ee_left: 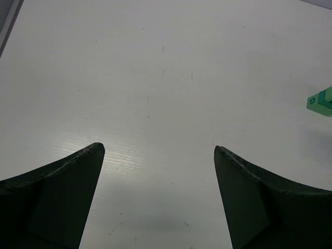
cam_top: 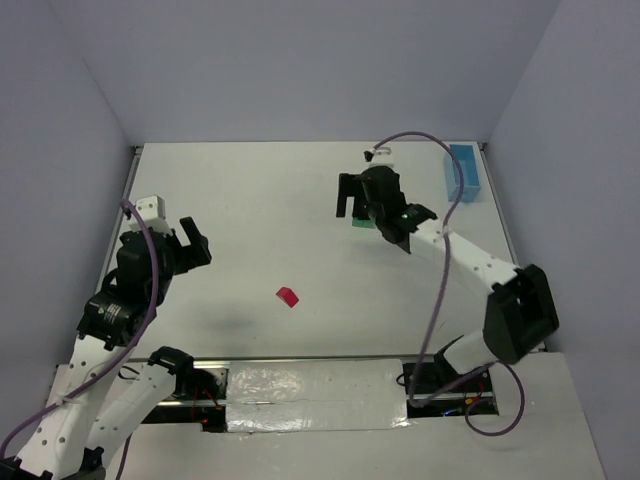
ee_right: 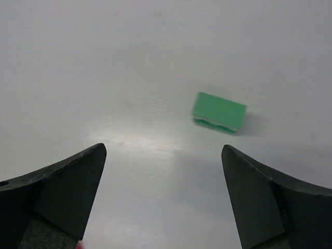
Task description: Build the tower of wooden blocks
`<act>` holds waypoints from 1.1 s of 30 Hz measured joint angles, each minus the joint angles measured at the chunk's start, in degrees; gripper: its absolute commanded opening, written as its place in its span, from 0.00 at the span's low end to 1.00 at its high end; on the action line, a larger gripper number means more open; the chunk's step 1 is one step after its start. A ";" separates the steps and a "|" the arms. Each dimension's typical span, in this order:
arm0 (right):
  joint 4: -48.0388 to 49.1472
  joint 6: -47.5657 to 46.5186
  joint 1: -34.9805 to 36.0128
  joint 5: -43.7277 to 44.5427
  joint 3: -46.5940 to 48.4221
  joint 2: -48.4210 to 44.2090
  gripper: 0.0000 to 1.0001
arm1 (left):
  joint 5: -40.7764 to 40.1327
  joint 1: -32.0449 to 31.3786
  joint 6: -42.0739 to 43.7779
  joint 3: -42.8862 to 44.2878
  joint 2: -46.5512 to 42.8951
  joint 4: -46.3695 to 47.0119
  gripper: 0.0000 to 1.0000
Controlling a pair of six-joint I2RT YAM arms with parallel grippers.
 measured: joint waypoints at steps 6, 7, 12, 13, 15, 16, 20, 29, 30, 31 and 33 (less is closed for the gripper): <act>10.03 -1.27 7.13 -17.92 -12.22 -12.17 0.95 | -0.26 0.00 -0.09 0.00 1.66 -0.04 1.00; 10.86 -2.03 10.08 -18.84 -13.20 -11.61 0.93 | -0.55 0.00 -0.15 0.00 1.73 -0.07 1.00; 11.21 -5.99 24.37 -21.05 -12.94 -1.25 0.80 | -1.95 0.00 -0.35 0.00 1.09 -0.52 0.99; 10.84 -6.60 26.05 -21.09 -12.61 1.20 0.79 | -2.03 0.00 -0.35 0.00 0.83 -0.50 1.00; 9.73 -7.56 28.06 -20.35 -11.96 4.98 0.76 | -2.23 0.00 -0.35 0.00 0.70 -0.52 0.99; 8.81 -8.02 29.09 -19.37 -11.45 6.64 0.75 | -2.29 0.00 -0.35 0.00 0.55 -0.52 0.99; 5.97 -9.40 32.09 -16.17 -8.04 11.04 0.70 | -2.49 0.00 -0.35 0.00 0.90 -0.55 1.00; 5.51 -11.76 33.35 -10.58 -2.82 16.11 0.66 | -2.43 0.00 -0.31 0.00 1.14 -0.48 0.99; 5.38 -11.98 33.35 -10.05 -2.82 16.48 0.66 | -2.40 0.00 -0.31 0.00 1.16 -0.48 0.99; 5.20 -12.20 33.33 -9.60 -2.82 16.81 0.65 | -2.38 0.00 -0.31 0.00 1.29 -0.50 1.00; 4.72 -12.79 33.18 -8.94 -2.60 17.42 0.62 | -2.10 0.00 -0.28 0.00 1.55 -0.48 1.00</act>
